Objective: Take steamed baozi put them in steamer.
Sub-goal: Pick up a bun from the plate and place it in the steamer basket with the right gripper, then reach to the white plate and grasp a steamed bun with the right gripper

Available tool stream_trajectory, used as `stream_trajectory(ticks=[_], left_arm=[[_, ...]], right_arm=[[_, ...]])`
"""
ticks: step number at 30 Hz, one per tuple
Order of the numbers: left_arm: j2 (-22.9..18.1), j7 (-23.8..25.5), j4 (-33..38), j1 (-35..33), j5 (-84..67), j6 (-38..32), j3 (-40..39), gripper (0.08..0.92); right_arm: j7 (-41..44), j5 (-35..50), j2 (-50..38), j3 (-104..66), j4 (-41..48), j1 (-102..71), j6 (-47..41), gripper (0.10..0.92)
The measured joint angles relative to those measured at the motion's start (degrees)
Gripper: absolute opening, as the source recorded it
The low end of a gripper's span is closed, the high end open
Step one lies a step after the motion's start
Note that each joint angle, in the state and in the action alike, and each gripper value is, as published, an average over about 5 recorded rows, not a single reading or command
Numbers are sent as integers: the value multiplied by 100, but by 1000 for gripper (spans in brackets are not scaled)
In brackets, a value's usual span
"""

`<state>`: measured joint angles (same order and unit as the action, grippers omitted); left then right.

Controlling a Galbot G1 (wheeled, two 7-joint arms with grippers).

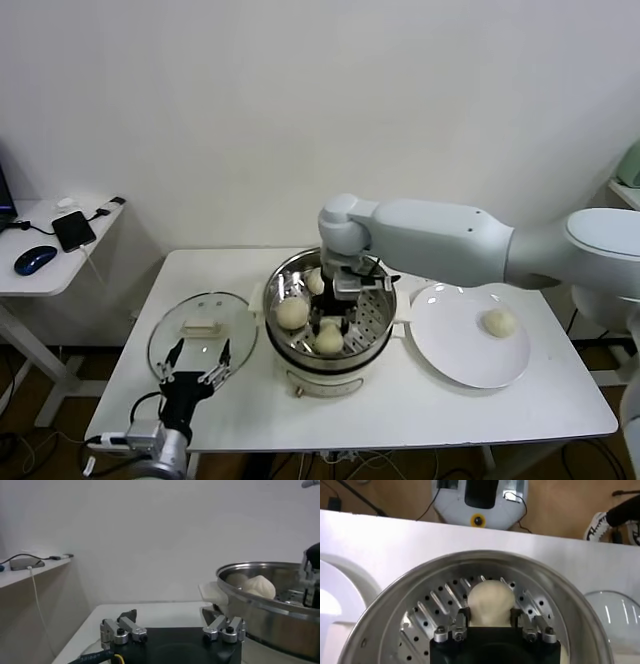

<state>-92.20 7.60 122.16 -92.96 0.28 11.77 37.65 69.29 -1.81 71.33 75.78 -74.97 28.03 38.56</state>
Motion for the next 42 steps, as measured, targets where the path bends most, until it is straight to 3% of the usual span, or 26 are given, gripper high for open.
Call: stream_trajectory(ticks=[7,16,28,32,42], left_arm=[[0,-2,23,-13,-1,-1,6,823],[0,-5,-25,27,0,-3,-58,823],[0,19,-10,44,7,11,-140,823],[0,27,-9,27,1,8,-139,823],[0,137,33,36,-192,115,-111,823]], right_arm=[[-61,-16,-17,53,-66,-50,-100,576],[-31,54,-175,-21,-259,124,-436,804],[224,396,-783,-309,-526,673,-1008,823],[391,609,-1156,-456,-637,794,-1618,823],[683,940,-2370,-1114,-490,457,-4124,823]])
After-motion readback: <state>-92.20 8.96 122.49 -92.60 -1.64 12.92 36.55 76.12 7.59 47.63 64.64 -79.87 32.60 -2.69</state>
